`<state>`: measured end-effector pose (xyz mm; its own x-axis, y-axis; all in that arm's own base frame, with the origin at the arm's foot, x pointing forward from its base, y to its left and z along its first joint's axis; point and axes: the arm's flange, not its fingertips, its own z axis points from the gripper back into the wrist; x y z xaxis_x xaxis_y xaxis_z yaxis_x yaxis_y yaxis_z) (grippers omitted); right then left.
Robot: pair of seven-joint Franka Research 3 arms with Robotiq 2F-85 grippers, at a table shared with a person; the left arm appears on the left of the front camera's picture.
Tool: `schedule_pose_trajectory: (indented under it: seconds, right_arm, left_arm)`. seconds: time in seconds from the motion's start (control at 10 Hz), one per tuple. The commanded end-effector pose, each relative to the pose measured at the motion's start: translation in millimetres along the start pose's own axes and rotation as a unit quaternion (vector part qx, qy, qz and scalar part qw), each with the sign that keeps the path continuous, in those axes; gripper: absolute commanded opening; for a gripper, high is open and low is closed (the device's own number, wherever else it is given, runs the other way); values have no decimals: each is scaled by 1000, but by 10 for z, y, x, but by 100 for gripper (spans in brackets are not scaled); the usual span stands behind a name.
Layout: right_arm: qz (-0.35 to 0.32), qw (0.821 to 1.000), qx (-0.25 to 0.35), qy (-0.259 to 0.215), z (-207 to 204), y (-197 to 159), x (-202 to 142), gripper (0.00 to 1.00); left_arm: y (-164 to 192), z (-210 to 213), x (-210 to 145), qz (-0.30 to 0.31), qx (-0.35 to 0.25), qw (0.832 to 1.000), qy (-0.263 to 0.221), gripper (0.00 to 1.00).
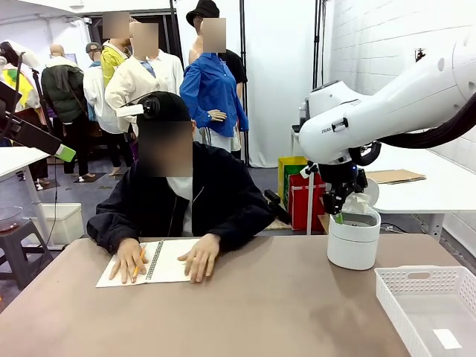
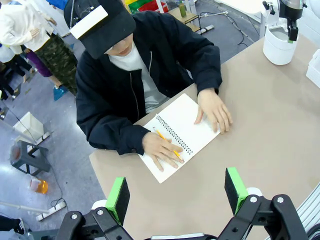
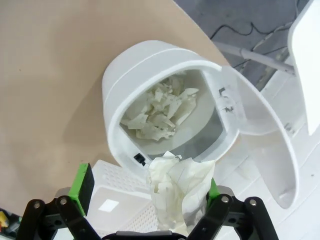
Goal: Sort the paper based on its condition.
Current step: If a person hands you a paper, place it in the Organizing basket , and if it's crumpled, put it in the Trash can.
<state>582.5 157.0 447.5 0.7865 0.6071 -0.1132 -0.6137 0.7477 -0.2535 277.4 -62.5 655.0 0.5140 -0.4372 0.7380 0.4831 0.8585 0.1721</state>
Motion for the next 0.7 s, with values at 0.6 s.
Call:
schedule_pose_trajectory:
  seconds: [0.6]
  right_arm:
    - [-89,974,-192,-82,265,158,-202,100]
  left_arm:
    - [5,9,-17,1,-2,1000,3,100]
